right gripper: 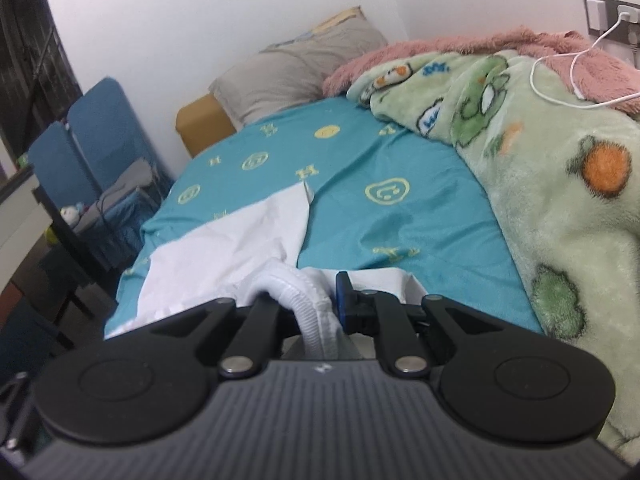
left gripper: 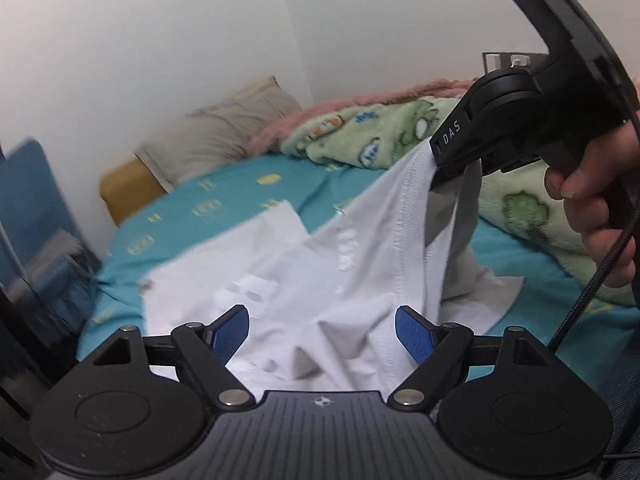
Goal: Fold clothes
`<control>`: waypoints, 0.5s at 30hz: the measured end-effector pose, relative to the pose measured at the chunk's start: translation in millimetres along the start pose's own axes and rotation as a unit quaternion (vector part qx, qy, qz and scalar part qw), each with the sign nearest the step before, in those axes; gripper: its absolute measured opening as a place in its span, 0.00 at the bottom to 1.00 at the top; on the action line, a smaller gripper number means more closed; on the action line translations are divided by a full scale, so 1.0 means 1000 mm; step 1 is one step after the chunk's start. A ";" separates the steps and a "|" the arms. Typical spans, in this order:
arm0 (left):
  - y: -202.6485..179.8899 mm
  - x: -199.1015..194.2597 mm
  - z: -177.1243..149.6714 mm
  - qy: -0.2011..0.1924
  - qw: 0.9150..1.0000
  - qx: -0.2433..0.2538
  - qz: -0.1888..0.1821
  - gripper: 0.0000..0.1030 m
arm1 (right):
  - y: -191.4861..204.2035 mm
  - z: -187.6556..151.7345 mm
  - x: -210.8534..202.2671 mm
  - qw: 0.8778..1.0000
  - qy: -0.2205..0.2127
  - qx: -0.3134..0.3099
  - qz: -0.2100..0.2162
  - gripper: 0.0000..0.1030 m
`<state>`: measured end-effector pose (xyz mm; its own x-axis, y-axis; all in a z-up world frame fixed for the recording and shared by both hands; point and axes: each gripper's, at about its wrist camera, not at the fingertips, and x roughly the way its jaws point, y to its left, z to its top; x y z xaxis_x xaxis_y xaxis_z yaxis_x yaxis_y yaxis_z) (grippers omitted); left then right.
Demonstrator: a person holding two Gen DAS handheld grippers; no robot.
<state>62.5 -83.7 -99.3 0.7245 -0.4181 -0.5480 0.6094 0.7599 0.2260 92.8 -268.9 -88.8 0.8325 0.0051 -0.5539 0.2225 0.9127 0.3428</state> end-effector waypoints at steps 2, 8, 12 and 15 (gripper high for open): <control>-0.001 0.013 -0.003 0.011 1.000 -0.008 -0.025 0.80 | -0.001 -0.001 -0.001 1.000 0.010 -0.009 -0.002 0.11; -0.024 0.033 -0.017 0.019 0.998 0.048 0.039 0.79 | -0.007 -0.001 -0.003 1.000 0.016 -0.004 0.002 0.11; -0.040 0.043 -0.027 0.020 0.991 0.090 0.098 0.79 | -0.012 -0.001 -0.003 1.000 0.009 0.010 -0.011 0.11; -0.042 0.047 -0.030 0.024 0.984 0.101 0.145 0.80 | -0.021 -0.001 -0.004 0.999 -0.003 0.035 -0.030 0.11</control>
<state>61.3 -120.6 -159.3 0.8642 -0.1709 -0.4732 0.4346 0.7275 0.5309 84.9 -287.5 -94.3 0.8201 -0.0518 -0.5699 0.3068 0.8805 0.3615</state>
